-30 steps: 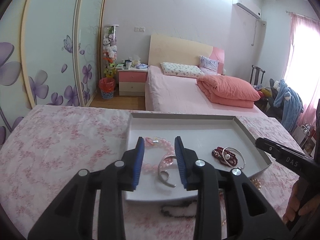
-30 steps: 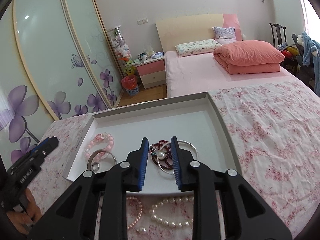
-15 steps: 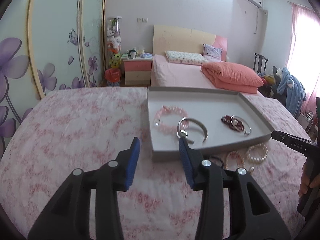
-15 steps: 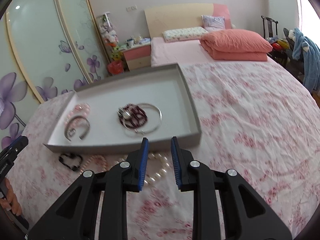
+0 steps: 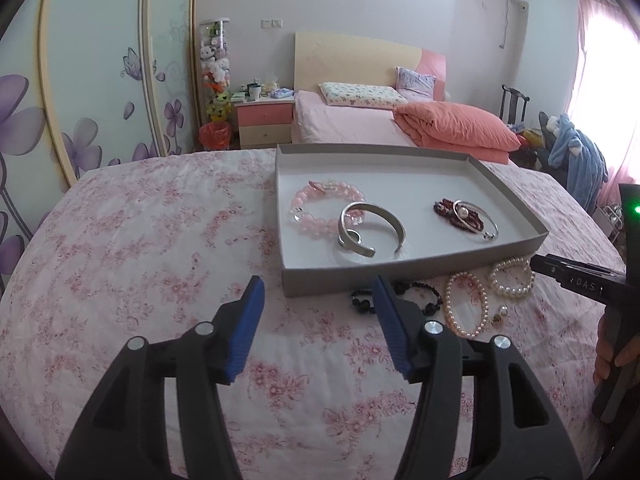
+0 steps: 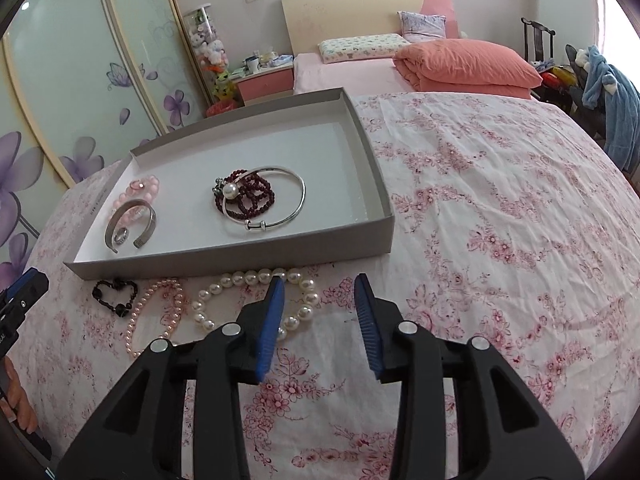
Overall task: Organize jewelry
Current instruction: 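Grasp the white pearl bracelet with right tool while left tool moves to black bead bracelet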
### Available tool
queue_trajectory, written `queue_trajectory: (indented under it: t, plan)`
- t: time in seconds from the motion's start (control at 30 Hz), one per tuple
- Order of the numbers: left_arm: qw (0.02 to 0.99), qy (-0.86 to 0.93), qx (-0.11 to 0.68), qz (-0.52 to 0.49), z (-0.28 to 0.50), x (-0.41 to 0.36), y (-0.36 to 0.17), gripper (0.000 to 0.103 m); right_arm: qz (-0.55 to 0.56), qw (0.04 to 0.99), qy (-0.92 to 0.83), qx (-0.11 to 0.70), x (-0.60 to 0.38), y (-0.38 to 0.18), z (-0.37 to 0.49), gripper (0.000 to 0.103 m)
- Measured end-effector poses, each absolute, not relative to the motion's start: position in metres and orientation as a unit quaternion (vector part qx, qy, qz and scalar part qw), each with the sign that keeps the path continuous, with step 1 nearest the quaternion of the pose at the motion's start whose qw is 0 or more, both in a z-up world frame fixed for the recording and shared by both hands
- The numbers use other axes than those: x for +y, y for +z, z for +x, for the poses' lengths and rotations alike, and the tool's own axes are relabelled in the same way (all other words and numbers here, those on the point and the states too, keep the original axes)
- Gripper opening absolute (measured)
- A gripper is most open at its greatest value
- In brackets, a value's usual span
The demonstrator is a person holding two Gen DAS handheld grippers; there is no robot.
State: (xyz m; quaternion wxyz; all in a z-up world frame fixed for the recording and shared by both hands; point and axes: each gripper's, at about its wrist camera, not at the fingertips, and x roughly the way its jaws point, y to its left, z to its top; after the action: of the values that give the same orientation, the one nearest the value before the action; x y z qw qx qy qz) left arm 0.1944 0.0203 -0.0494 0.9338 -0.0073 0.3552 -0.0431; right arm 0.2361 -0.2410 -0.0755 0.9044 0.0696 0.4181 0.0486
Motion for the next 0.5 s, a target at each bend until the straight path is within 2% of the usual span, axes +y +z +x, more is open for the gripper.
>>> queue_trajectory:
  t: [0.3, 0.33, 0.43, 0.5]
  plan:
    - [0.927, -0.051, 0.372, 0.007, 0.2, 0.009, -0.061, 0.056, 0.009, 0.903, 0.044, 0.428, -0.224, -0.083, 0.24, 0.038]
    - [0.926, -0.051, 0.375, 0.009, 0.201, 0.008, -0.062, 0.056, 0.003, 0.903, 0.046, 0.427, -0.222, -0.083, 0.239, 0.035]
    - [0.921, -0.053, 0.385, 0.014, 0.204, 0.003, -0.067, 0.056, -0.009, 0.903, 0.048, 0.427, -0.22, -0.083, 0.237, 0.015]
    - [0.917, -0.056, 0.394, 0.017, 0.207, -0.001, -0.07, 0.056, -0.007, 0.903, 0.042, 0.427, -0.225, -0.083, 0.235, 0.012]
